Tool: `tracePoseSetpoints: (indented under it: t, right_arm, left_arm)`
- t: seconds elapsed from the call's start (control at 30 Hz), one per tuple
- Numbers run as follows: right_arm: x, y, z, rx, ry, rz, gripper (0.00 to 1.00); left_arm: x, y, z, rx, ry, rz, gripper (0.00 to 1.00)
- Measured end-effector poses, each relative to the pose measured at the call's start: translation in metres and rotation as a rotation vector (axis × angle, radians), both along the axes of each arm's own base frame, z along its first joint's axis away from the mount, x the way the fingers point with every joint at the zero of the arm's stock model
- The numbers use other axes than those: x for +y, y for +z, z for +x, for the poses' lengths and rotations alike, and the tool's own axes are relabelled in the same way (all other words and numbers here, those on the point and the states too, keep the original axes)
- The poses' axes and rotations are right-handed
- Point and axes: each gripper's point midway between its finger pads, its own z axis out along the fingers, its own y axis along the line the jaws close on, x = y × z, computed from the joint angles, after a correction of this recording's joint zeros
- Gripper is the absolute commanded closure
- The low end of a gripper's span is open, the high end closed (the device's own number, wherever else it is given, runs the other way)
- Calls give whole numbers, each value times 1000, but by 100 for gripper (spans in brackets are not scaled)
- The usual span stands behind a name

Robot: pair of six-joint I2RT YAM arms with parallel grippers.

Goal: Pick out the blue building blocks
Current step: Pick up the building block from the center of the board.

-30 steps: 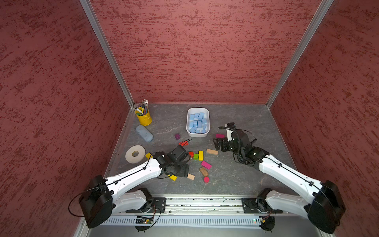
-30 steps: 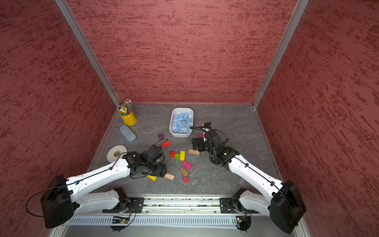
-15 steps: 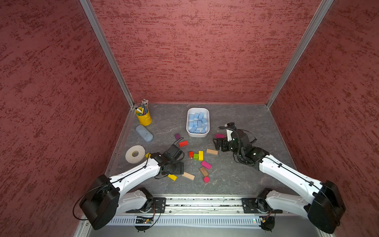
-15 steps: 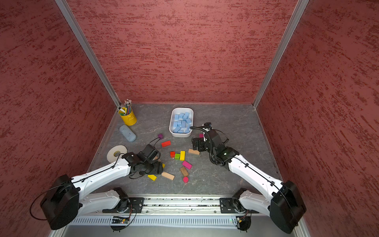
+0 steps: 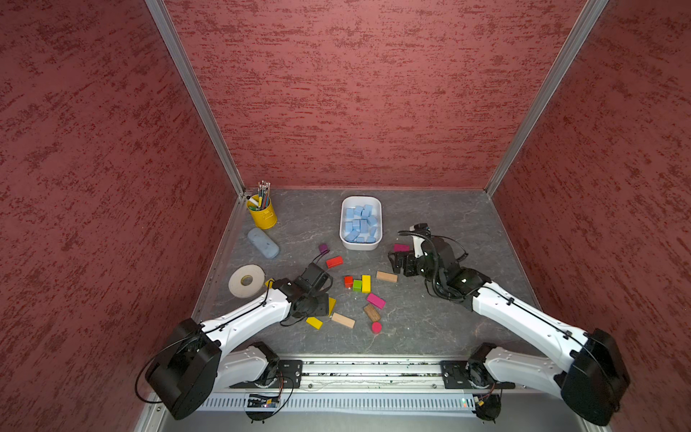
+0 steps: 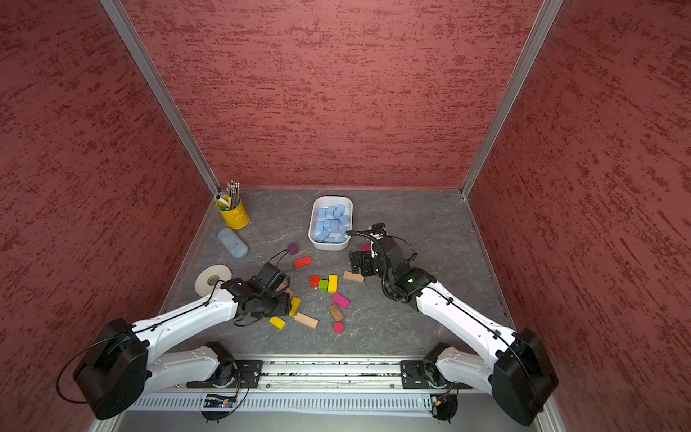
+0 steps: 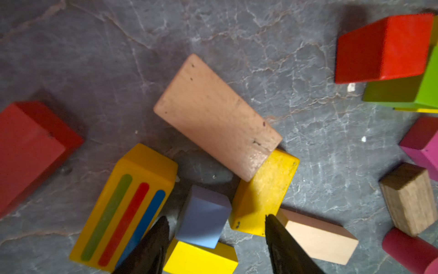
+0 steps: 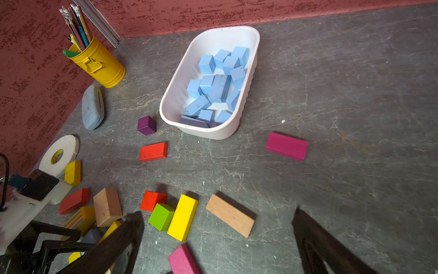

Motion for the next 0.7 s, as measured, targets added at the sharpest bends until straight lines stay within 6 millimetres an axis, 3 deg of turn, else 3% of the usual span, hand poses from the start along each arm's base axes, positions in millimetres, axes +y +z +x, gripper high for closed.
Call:
tracePoseSetpoints:
  t: [0.7]
  right_arm:
    - [0,0,0,1,3,1,1]
  left_arm:
    - [9,-7,1,-1,40,11,56]
